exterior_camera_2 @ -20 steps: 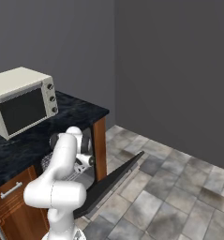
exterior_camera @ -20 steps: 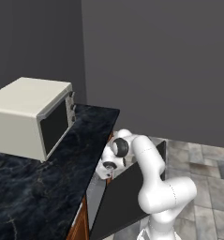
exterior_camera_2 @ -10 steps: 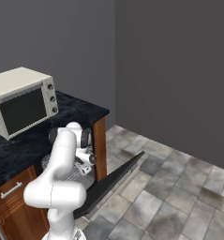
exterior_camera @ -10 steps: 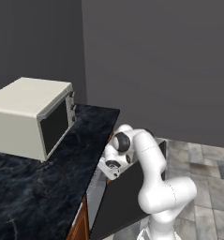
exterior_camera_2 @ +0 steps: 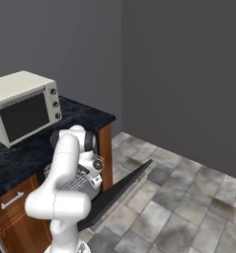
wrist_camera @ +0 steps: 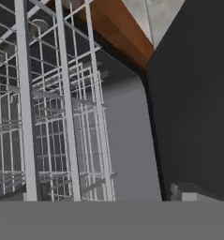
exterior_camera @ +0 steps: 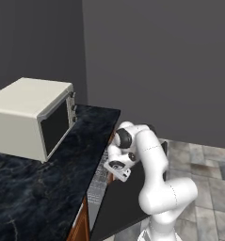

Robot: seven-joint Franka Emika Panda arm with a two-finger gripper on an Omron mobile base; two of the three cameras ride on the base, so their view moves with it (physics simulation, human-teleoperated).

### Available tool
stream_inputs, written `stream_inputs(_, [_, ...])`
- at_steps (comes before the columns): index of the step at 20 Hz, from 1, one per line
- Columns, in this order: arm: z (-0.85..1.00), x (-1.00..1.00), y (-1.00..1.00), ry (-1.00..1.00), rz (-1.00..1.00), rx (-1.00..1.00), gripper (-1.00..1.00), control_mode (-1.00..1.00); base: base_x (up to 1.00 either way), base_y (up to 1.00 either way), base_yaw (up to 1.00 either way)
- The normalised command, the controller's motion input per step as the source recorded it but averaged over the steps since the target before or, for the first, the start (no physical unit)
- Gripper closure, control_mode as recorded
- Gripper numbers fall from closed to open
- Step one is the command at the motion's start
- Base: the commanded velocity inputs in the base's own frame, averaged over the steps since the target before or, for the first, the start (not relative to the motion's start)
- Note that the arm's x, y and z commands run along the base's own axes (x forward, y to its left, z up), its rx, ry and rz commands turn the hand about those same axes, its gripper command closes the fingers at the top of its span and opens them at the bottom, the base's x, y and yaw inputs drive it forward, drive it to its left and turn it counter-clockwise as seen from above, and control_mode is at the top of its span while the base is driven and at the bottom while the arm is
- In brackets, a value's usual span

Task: Open the dishwasher door and pull out the top rack.

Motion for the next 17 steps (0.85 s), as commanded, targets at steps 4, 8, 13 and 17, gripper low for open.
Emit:
stream_inputs(4, [-0.47, -0.71, -1.00, 0.13, -0.14, -0.19, -1.00, -1.00, 0.00, 0.00, 0.00])
stream_inputs(8, [-0.45, -0.72, -1.00, 0.14, -0.14, -0.18, -1.00, -1.00, 0.00, 0.00, 0.00])
stream_inputs(13, [-0.46, -0.67, -1.00, 0.15, -0.14, -0.17, -1.00, -1.00, 0.00, 0.00, 0.00])
stream_inputs(17, [-0.47, -0.66, -1.00, 0.14, -0.12, -0.15, -1.00, -1.00, 0.00, 0.00, 0.00])
